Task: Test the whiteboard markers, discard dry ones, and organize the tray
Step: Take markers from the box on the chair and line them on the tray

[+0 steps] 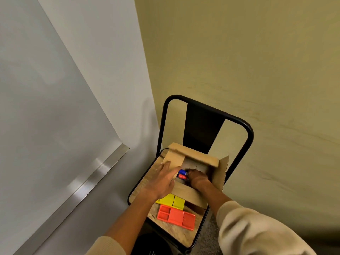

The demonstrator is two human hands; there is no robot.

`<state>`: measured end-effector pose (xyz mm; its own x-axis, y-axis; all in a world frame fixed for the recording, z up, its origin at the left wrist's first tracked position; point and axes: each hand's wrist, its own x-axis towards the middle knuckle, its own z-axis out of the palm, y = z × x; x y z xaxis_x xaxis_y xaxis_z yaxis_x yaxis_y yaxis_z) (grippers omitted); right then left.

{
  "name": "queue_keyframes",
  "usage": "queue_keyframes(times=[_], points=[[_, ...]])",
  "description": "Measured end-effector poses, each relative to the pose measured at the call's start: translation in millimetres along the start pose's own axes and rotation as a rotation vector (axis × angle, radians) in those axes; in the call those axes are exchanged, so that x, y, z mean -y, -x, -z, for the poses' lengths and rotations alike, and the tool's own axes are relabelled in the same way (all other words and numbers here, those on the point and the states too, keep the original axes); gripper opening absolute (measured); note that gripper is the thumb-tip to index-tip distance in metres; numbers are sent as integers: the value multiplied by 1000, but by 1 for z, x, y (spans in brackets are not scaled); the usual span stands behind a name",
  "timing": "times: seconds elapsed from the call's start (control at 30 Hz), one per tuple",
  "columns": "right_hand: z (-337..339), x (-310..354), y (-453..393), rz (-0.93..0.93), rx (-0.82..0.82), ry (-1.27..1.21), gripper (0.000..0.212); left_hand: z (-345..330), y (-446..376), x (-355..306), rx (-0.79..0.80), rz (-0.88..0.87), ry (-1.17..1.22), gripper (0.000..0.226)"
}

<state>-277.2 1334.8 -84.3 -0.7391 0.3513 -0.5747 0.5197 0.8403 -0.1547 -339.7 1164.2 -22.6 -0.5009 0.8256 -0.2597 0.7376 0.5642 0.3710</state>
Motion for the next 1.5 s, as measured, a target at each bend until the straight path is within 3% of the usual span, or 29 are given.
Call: queue_keyframes(times=[0.23,0.57,0.77,0.93,1.03,1.1,1.27,1.5], points=[[2,-6,13,10,44,17,44,6,7,-7,-159,-34,64,44],[73,-7,56,59,59,62,29,13,27,-18,-348,50,206,36],[114,-20,79,95,139,-180,18,9,41,-31,-464,95,427,40],[137,-4,112,275,26,-463,4,16,63,-45,-569,137,703,56],[137,28,130,374,-14,-578,14,25,85,-48,-629,207,919,65],[132,54,145,458,37,-673,20,31,98,-44,-644,216,1138,64],[104,111,184,601,264,-817,13,43,149,-30,-697,174,1623,31],[19,196,233,652,565,-862,27,23,284,7,-852,255,1905,33]])
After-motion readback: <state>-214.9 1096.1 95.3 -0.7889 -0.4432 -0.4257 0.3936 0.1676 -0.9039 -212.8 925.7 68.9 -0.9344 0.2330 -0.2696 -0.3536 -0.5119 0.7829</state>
